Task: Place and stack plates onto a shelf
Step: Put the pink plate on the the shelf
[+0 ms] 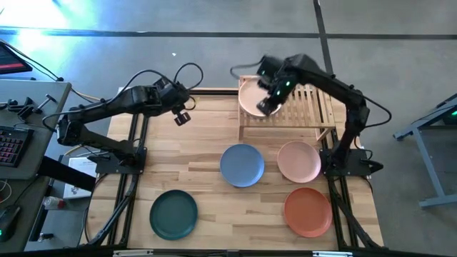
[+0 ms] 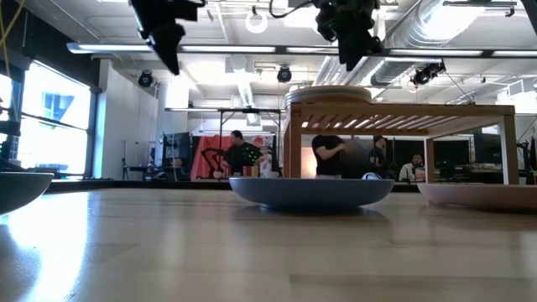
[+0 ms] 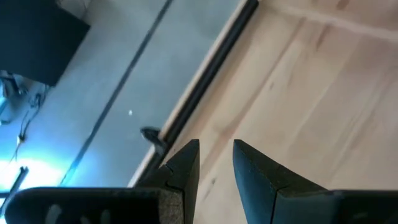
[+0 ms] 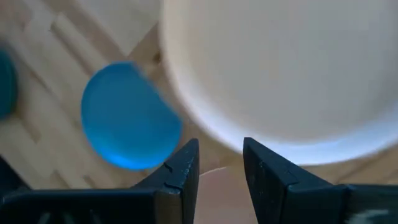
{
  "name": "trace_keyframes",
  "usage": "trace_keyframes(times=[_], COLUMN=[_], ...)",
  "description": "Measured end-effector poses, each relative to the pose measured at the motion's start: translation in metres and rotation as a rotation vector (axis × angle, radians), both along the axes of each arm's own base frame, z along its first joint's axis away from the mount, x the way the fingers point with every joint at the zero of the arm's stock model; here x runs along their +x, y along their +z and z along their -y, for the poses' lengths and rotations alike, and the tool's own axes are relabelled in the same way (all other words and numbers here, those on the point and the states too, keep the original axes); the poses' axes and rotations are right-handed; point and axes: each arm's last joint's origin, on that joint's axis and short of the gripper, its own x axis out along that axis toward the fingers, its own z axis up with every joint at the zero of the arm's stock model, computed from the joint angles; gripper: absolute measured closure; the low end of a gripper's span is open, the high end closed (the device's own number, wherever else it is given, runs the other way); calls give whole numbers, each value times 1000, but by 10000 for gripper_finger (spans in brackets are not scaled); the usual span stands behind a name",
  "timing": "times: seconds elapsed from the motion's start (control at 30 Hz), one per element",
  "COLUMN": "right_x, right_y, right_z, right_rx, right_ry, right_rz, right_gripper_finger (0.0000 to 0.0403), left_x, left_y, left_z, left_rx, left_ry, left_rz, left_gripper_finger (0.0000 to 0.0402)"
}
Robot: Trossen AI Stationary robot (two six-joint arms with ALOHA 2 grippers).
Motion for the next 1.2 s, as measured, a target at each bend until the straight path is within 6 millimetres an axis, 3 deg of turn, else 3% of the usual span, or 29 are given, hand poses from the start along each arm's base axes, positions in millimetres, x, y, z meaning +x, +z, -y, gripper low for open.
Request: trace_keyframes(times=[0.27, 0.7, 0.97, 1.2], right_x=[22, 33, 20, 3], right_y=[-16, -21, -74, -120], right_z=[-62, -148, -204, -231], right_rx=[66, -44, -39, -34], right_ry=[32, -114, -146, -116], right_rz=[-80, -131, -338, -489], right_gripper_finger=[300, 300, 300, 300], left_x=[-3, -1, 0, 0], left_y=[-24, -27, -28, -28], left_z=[2, 6, 7, 7], left_rx=[-59, -209, -253, -257], left_ry=[-10, -78, -108, -97], left_rz=[-84, -31, -19, -10], left_gripper_finger=[316, 316, 316, 316])
